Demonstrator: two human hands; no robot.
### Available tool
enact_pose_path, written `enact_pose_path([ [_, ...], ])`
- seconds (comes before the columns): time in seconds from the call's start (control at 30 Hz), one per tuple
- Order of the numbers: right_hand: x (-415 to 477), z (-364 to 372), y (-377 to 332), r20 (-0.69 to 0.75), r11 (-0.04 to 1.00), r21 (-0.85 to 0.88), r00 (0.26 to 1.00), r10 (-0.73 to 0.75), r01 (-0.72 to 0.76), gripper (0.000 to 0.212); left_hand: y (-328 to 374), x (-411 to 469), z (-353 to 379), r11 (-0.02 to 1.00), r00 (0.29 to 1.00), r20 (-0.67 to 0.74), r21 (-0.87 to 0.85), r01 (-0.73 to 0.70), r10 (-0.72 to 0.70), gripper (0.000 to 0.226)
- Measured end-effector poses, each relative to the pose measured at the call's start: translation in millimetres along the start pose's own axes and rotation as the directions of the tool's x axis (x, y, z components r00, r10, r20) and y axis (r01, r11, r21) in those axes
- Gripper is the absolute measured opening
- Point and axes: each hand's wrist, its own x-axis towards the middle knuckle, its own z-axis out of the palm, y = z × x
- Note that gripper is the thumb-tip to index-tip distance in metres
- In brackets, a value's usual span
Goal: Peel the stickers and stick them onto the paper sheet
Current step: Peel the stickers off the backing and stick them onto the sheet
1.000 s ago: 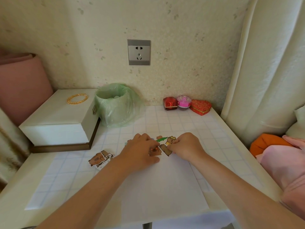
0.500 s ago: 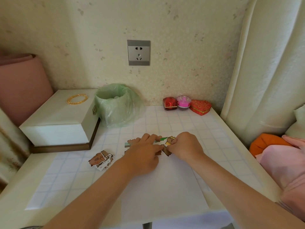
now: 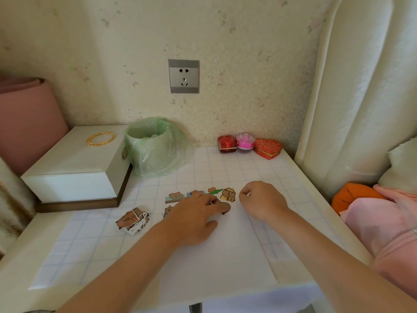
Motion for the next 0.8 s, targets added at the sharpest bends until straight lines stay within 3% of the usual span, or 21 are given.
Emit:
enact_pose_path([
  [0.17,-15,5,2,0.026,0.975,-0.038,0.975,-0.219,0.219,0.034,0,-2,3,0.996,0.998,0.058,0.085,-0.039,0.034,0.067],
  [0.3,-27,13,0,0.091,0.896,-0.216,0.921,-0.378,0.388,0.038,-3,-2,8,0.996,0.998,-0.002,0.073,-0.059,0.060,0.058],
  [0.57,-31,22,5,0.053,0.886,-0.235,0.915,-0.400,0.401,0.038,1,-6,2,0.980,0.973,-0.147,0.119,-0.162,0.179,0.035],
  [0.73,-37,23,9,0.001,0.894,-0.218,0.916,-0.402,0.393,0.036,6,-5,2,0.984,0.977,-0.139,0.102,-0.148,0.162,0.034],
  [0.8,-38,24,9,-0.012,0.895,-0.218,0.916,-0.402,0.390,0.034,8,-1,1,0.984,0.989,-0.061,0.119,-0.129,0.137,0.040],
])
